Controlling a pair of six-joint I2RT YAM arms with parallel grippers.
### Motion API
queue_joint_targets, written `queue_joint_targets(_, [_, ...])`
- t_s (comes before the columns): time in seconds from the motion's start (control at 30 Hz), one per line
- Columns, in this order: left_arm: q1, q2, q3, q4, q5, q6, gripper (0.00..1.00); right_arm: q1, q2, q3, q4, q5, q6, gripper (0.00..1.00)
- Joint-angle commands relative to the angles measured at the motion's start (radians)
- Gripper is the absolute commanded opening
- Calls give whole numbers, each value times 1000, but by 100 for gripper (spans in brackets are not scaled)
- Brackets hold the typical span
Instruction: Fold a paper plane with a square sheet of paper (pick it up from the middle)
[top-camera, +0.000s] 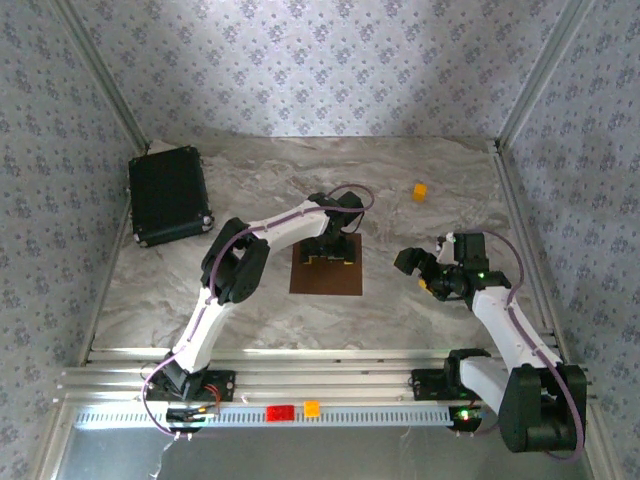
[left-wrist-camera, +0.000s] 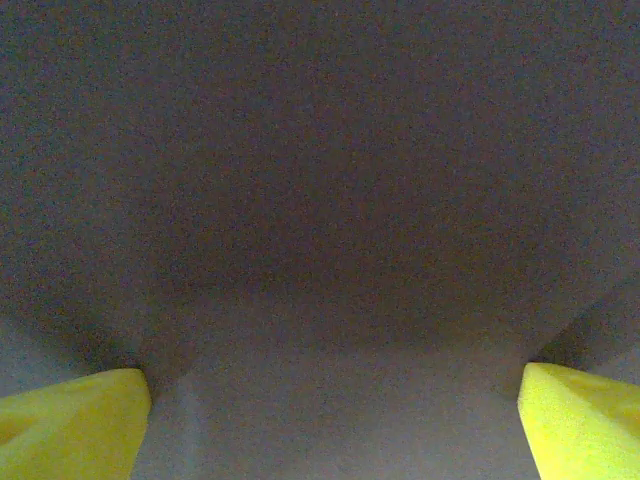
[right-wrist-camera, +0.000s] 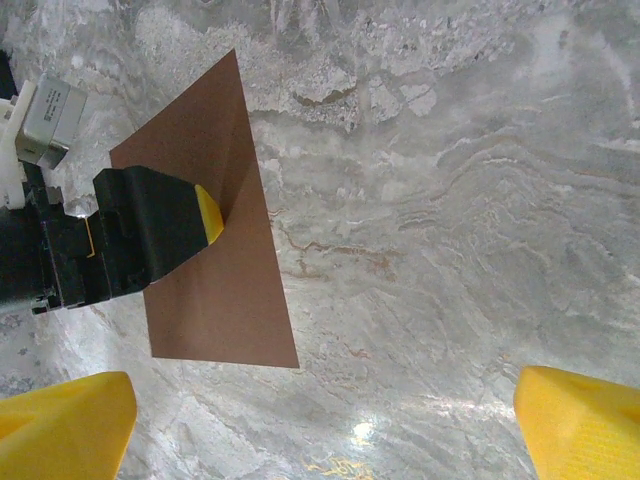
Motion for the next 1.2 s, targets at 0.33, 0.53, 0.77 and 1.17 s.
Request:
queue_joint_targets(0.33, [-7, 72, -49, -14, 52, 19, 91, 0, -25, -6, -25, 27, 23, 99])
queue_joint_targets(0.53, [-8, 41, -49, 11, 65, 51, 75, 0, -33, -9, -26, 39, 24, 99])
queue_joint_targets(0.77, [-7, -36, -86, 85, 81, 69, 60, -10, -28, -8, -72, 70, 134, 99])
queue_joint_targets(1.17, [37, -212, -311, 413, 235, 27, 48, -96, -46, -6, 29, -31, 101, 99])
